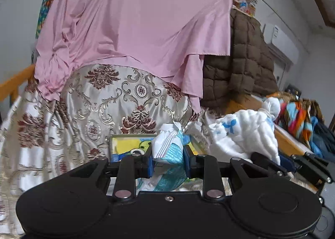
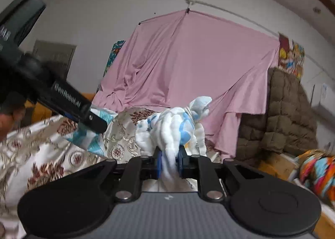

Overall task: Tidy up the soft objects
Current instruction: 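Carry both held cloths to the metal tray and lower them inside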

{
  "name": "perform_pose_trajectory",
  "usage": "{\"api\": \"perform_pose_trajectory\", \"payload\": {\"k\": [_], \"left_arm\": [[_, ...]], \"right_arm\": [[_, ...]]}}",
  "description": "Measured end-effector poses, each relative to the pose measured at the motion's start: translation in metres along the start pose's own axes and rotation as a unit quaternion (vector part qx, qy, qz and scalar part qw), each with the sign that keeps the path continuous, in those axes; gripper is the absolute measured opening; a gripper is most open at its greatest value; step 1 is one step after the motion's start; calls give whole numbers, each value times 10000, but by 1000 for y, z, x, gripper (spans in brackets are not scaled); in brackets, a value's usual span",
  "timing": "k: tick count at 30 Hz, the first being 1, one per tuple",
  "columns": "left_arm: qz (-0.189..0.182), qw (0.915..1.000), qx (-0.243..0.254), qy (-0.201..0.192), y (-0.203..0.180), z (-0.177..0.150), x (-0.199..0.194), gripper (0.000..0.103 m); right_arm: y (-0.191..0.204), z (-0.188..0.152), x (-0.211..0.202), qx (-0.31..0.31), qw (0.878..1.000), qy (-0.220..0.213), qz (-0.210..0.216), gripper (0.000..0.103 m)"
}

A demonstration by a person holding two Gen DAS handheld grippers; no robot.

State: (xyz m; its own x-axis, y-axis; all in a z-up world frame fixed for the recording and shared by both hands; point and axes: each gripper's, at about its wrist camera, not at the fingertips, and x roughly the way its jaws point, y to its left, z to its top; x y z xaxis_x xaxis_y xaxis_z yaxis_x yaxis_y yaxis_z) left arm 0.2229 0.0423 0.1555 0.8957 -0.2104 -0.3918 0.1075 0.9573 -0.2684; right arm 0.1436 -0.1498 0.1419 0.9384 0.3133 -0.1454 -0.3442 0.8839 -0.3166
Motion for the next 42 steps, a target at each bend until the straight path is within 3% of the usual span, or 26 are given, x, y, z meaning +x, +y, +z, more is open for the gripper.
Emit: {"api": "perform_pose_trajectory", "payload": {"k": [5, 8, 10, 14, 17, 20, 24, 30, 36, 42], "left_arm": [[-389, 9972, -606, -220, 23, -5, 63, 31], [-467, 9924, -1087, -324, 46, -13, 104, 31], [-468, 9914, -1153, -393, 57, -19, 128, 31], [-576, 9905, -1230, -197, 71, -27, 182, 31], [-999, 9814, -1636, -117, 80, -35, 214, 31], [-1067, 9787, -1755, -5, 86, -43, 233, 30], [-917, 9761, -1961, 172, 98, -53, 254, 30], [-686, 9790, -1842, 537, 100, -66, 275, 30], [-426, 9781, -1644, 1200, 96, -81, 297, 31], [-334, 9826, -1317, 1268, 90, -88, 297, 31]], "right_arm": [[-17, -5, 55, 160, 9998, 122, -13, 17], [-24, -18, 95, 352, 9990, 276, -42, 17], [-30, -28, 119, 474, 9982, 361, -46, 17], [-41, -47, 169, 614, 9962, 615, -29, 17], [-44, -60, 201, 730, 9935, 869, 45, 17], [-43, -71, 226, 790, 9910, 1075, 113, 17], [-38, -84, 249, 481, 9910, 1251, 11, 17], [-40, -99, 277, 688, 9833, 1685, 4, 17], [-47, -117, 295, 1117, 9693, 2193, -28, 17], [-63, -137, 307, 1813, 9427, 2800, -22, 18]]}}
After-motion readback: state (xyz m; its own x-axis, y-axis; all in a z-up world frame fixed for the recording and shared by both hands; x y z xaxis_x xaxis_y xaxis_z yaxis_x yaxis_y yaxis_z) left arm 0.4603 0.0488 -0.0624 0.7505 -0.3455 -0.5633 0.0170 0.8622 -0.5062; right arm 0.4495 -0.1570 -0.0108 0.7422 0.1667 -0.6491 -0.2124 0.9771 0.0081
